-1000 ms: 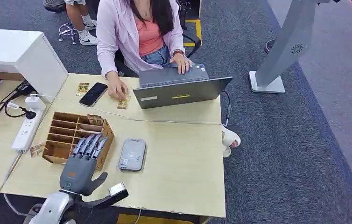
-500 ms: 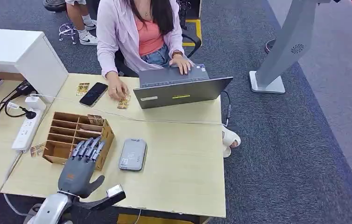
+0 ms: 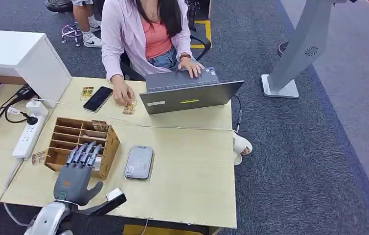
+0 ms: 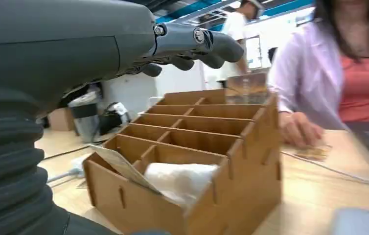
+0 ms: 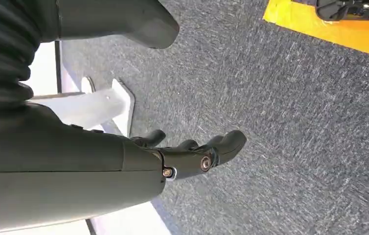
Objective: Pass the card to the sensor for recognition and then transmit it.
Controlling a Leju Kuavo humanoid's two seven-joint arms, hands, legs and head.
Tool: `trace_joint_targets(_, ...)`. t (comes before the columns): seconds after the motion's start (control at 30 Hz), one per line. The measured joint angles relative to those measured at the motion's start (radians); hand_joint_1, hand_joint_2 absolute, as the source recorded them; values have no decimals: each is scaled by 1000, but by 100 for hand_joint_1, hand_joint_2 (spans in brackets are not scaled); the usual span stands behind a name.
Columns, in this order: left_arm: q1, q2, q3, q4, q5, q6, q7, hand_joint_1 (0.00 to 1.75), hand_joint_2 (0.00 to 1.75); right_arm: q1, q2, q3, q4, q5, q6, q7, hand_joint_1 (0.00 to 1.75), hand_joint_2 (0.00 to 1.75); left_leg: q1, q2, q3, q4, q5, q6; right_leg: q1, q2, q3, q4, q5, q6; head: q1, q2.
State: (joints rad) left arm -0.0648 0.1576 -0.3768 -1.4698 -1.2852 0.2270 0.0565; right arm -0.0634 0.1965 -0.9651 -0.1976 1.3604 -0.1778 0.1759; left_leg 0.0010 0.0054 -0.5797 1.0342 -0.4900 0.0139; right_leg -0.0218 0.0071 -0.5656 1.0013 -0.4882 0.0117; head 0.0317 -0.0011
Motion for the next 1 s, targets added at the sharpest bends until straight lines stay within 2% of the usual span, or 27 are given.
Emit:
trace_joint_targets(0.1,0,6,54,0,16,9,4,0,175,0,0,0,0,5,3,0,0,175,0,0,0,0,0,0,0,0,0,0,0,0,0,0)
trace_joint_targets(0.33,0,13,108,2,22,9,5,0,175,0,0,0,0,12,11,1,0,175,0,0,0,0,0,0,0,0,0,0,0,0,0,0)
trace_joint_targets(1.0,5,10,140,4,15,-2,4,0,175,0,0,0,0,21,14,9,0,175,0,0,0,0,0,0,0,0,0,0,0,0,0,0)
